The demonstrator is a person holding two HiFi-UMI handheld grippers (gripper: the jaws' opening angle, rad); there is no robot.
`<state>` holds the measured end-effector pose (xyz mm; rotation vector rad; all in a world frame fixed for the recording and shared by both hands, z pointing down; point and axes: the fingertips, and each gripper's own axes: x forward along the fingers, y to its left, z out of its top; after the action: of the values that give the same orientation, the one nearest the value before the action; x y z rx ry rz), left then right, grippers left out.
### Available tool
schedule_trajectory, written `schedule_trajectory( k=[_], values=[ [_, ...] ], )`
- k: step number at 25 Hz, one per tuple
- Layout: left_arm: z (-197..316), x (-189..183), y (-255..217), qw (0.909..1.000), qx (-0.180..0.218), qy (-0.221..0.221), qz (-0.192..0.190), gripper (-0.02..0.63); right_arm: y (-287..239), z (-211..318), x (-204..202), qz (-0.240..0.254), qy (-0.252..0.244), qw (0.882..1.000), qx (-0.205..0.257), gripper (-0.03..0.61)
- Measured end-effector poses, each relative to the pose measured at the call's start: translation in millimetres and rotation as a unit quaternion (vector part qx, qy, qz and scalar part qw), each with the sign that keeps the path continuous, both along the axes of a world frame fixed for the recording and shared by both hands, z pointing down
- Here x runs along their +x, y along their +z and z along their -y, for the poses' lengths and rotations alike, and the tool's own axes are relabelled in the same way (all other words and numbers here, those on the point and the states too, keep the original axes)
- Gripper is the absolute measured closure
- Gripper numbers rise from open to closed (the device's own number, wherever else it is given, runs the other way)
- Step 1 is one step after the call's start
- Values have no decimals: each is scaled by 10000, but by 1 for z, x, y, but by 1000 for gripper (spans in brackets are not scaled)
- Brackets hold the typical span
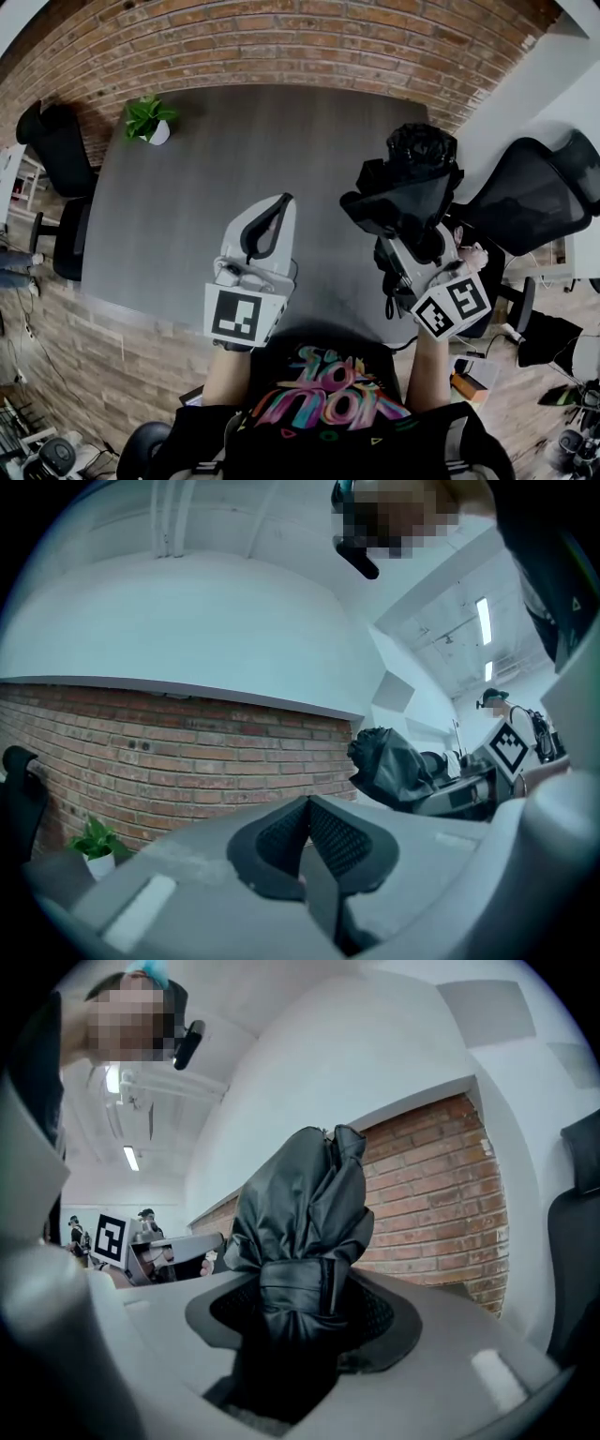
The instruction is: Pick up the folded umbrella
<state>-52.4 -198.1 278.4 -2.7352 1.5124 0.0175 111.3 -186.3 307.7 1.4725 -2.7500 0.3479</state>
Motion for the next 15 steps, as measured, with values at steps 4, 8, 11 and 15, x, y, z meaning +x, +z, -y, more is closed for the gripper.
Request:
schedule_trajectory(
  k=[4, 8, 11, 15],
  values=[
    [-1, 3, 2, 10000, -6, 27, 10, 612, -10, -15, 4, -45, -56, 9994, 351, 342],
    [0, 3, 4, 10000, -62, -7, 13, 612, -17, -26, 5, 6, -128, 9979, 634, 342],
    [0, -1, 5, 9999, -97, -33, 26, 612, -19, -29, 3, 44, -96, 9975, 694, 342],
    [0, -5, 5, 9999, -118, -63, 30, 612, -19, -29, 4, 76, -45, 9976, 692, 342]
  ],
)
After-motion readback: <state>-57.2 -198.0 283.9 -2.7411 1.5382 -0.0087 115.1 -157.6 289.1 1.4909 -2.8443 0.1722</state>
